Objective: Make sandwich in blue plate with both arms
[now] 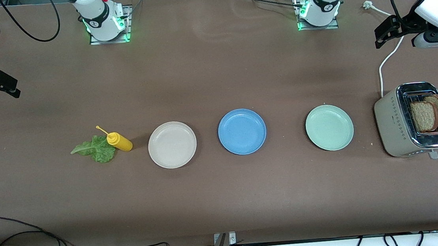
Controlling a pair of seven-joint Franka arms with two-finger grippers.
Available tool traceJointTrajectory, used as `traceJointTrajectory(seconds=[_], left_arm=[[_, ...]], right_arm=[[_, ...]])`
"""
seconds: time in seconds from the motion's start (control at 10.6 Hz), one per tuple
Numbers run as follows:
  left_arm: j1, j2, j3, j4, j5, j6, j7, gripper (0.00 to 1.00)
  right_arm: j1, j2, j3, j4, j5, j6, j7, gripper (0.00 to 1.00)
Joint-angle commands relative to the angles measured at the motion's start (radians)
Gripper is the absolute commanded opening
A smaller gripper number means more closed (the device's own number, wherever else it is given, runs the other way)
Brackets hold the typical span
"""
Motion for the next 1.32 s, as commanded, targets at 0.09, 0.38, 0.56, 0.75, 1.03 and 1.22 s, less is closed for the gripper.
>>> traceJointTrajectory(seconds=[0.09, 0.38, 0.56, 0.75, 1.03, 1.22], left_arm=[[0.009, 0.009, -0.003, 0.031, -0.015, -0.022, 0.005, 1.00], [0.009, 0.008, -0.003, 0.031, -0.015, -0.022, 0.005, 1.00], [0.007, 0.011, -0.003, 0.033, -0.016, -0.020, 0.007, 1.00], [0.007, 0.011, -0.003, 0.034, -0.015, -0.020, 0.007, 1.00], [0.007, 0.011, -0.003, 0.034, -0.016, -0.020, 0.007, 1.00], [0.007, 0.011, -0.005, 0.034, -0.016, -0.020, 0.007, 1.00]], right_arm=[[-0.006, -0.003, 0.000, 0.016, 0.016, -0.023, -0.011, 1.00], [-0.006, -0.003, 0.000, 0.016, 0.017, -0.023, -0.011, 1.00], [-0.006, -0.003, 0.000, 0.016, 0.017, -0.023, -0.009, 1.00], [-0.006, -0.003, 0.000, 0.017, 0.016, -0.020, -0.007, 1.00], [-0.006, -0.003, -0.004, 0.017, 0.017, -0.022, -0.007, 1.00], [-0.006, -0.003, -0.014, 0.017, 0.019, -0.022, -0.007, 1.00]])
